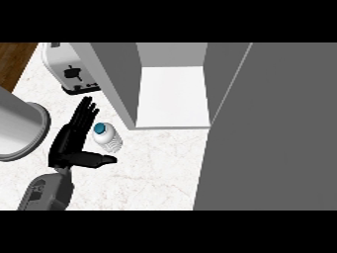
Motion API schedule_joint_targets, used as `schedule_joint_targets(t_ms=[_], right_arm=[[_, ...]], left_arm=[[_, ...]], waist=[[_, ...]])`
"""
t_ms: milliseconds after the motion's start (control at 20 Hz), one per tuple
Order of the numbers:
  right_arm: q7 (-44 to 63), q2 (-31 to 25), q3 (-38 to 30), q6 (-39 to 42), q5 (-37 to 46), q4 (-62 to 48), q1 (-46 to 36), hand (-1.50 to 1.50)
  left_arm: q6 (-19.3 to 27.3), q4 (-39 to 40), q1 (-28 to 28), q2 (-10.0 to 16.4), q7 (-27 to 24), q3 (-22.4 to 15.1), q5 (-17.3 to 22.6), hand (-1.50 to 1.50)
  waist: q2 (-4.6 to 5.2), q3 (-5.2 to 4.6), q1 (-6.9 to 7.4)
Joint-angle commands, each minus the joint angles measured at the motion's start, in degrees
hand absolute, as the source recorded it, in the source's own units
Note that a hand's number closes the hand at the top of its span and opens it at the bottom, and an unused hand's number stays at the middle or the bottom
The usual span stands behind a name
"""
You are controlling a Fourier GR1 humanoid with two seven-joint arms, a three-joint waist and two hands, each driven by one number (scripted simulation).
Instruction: Pick up the bottled water, place it into the cabinet and close the cabinet
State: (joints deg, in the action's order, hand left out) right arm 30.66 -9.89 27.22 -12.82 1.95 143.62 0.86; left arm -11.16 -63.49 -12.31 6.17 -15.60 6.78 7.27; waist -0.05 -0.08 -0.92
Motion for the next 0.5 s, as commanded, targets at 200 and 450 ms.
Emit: schedule_joint_targets(t_ms=[200, 450], right_arm=[[4.68, -2.20, 2.05, -0.93, 5.43, 10.33, 0.90, -1.50], [4.27, -2.51, 4.10, -1.06, 5.25, 10.30, 2.76, -1.50]], left_arm=[[-0.87, 16.33, -2.97, 1.30, -11.59, 2.81, -1.92, -1.50], [-3.12, 27.59, -7.23, 4.07, -17.45, 4.27, -3.19, -1.50]], waist=[[0.02, -0.02, -0.25], [0.08, -0.02, -0.48]])
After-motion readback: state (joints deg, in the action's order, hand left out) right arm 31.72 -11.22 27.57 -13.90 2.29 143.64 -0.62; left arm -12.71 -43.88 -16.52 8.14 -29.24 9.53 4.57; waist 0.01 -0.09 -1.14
